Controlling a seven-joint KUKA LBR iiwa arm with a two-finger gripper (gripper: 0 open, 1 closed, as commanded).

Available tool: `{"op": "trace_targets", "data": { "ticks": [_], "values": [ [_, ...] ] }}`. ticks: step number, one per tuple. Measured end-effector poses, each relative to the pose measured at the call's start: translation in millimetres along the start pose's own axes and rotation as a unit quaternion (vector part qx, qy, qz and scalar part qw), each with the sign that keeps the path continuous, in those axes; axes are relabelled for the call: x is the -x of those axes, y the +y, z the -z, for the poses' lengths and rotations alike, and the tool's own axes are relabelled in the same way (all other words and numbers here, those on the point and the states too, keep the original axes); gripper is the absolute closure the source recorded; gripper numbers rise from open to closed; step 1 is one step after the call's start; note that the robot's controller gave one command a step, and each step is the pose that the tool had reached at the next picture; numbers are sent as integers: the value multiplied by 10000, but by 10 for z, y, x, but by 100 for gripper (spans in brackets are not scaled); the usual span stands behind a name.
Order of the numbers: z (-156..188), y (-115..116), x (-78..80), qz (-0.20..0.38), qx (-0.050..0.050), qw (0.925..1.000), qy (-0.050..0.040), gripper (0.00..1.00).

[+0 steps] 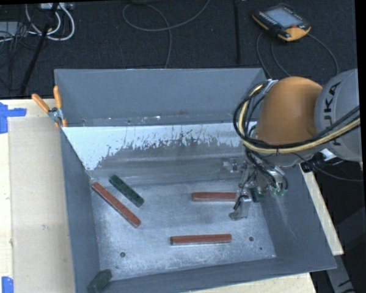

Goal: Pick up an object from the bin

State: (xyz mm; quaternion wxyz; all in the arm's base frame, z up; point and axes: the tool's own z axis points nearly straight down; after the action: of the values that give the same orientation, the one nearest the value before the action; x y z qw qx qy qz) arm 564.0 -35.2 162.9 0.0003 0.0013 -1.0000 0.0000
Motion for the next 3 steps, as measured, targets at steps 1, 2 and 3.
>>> {"op": "trace_targets", "data": {
  "ticks": [1, 2, 3],
  "values": [
    [0, 0, 0, 1, 0, 10000, 0, 0],
    [-209, 25, -11, -740, -1, 9972, -45, 0],
    [-610, 24, 62, -1836, 1, 9830, 11, 0]
  ]
}}
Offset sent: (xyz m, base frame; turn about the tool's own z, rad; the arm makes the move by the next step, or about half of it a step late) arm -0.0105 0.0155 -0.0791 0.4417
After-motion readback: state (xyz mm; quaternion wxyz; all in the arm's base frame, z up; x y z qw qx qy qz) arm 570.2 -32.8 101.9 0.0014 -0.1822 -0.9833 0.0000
